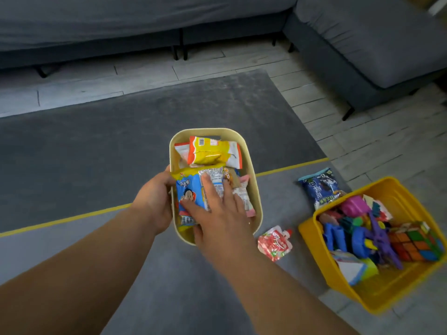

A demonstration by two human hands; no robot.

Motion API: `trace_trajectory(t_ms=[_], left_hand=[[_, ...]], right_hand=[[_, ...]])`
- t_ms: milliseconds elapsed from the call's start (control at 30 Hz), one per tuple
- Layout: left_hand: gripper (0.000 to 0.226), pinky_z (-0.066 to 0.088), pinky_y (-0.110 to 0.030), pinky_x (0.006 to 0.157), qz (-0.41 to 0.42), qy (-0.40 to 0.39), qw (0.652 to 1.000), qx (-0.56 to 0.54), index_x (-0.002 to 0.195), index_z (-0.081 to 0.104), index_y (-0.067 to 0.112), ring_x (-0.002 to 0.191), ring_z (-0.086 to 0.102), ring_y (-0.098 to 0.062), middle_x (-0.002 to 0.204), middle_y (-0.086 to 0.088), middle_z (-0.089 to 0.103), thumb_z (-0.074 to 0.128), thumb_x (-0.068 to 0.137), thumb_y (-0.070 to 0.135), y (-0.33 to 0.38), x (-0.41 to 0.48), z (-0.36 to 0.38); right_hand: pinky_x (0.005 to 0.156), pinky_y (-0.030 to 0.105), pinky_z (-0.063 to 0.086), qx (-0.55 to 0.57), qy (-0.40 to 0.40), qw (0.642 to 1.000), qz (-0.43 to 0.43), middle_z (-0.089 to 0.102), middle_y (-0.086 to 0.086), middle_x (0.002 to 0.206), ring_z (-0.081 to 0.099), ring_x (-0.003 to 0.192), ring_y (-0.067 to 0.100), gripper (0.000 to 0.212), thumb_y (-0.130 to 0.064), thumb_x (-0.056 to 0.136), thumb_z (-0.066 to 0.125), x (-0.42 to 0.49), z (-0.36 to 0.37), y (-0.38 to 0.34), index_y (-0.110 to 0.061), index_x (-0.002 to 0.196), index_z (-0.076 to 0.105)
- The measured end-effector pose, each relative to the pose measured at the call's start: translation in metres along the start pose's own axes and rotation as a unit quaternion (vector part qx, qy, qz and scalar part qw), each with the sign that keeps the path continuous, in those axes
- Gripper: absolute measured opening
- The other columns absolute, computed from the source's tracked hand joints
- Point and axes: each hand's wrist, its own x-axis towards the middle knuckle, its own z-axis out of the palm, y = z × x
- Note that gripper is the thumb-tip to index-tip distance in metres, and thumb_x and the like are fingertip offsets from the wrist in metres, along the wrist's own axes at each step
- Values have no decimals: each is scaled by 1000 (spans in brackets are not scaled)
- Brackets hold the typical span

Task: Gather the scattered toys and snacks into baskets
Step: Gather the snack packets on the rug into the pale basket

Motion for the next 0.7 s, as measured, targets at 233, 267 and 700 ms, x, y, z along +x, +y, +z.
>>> trace_trajectory(t_ms=[233,267,700], left_hand=[[66,52,-59,93,24,30,998,46,128,61,35,104,69,-38,118,-13,70,32,81,-1,-6,7,-7],[69,52,-59,92,21,28,998,50,128,60,37,104,69,-38,119,-12,70,31,79,-2,-8,7,-6],[79,59,-56,64,-15,17,999,31,129,60,20,89,72,-40,107,-18,73,27,68,-19,-10,0,5]], right_hand=[[114,57,4,19,-49,999,-3,-15,-4,159,-10,144,42,53,-56,90,16,2,9,-2,-48,141,28],[114,56,3,11,-49,999,-6,-15,-4,159,-10,144,42,53,-57,90,14,2,10,-1,-48,141,26],[100,31,38,246,204,868,380,45,2,134,42,124,17,37,-24,94,51,-50,12,85,-19,131,48]])
